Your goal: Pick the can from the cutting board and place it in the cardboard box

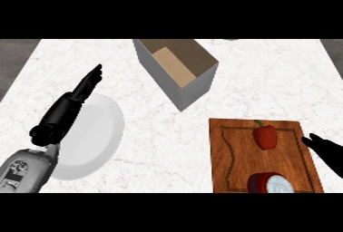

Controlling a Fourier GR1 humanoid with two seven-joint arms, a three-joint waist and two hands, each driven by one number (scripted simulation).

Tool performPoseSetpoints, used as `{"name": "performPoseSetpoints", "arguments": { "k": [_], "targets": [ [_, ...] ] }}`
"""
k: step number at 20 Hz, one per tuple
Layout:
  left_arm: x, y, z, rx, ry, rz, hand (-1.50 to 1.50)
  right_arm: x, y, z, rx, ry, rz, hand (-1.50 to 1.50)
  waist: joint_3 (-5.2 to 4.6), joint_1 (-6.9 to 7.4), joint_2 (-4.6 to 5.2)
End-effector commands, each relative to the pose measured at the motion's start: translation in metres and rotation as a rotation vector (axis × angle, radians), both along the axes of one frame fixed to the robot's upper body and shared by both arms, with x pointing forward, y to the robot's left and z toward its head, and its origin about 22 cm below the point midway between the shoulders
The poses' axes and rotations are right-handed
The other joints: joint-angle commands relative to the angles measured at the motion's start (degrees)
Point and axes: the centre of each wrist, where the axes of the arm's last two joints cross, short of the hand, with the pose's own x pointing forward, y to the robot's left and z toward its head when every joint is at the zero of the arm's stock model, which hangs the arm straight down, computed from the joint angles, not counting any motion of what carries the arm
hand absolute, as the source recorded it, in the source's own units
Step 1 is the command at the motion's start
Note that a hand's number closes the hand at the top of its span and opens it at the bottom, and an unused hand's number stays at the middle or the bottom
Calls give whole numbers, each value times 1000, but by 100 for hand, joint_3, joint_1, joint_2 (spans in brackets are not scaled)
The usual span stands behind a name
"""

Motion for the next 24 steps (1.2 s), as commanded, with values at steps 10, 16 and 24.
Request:
{"name": "performPoseSetpoints", "arguments": {
  "k": [10,16,24],
  "targets": [
    [7,8,5,10,5,18,0,18,31,-29,-164,102,-118,-150,6,-66,-26],
    [9,7,-2,5,7,16,0,26,51,-43,-165,90,-124,-150,6,-105,-28],
    [-3,13,-14,3,8,35,0,31,54,-74,-240,124,-124,-150,13,-164,-55]
  ]
}}
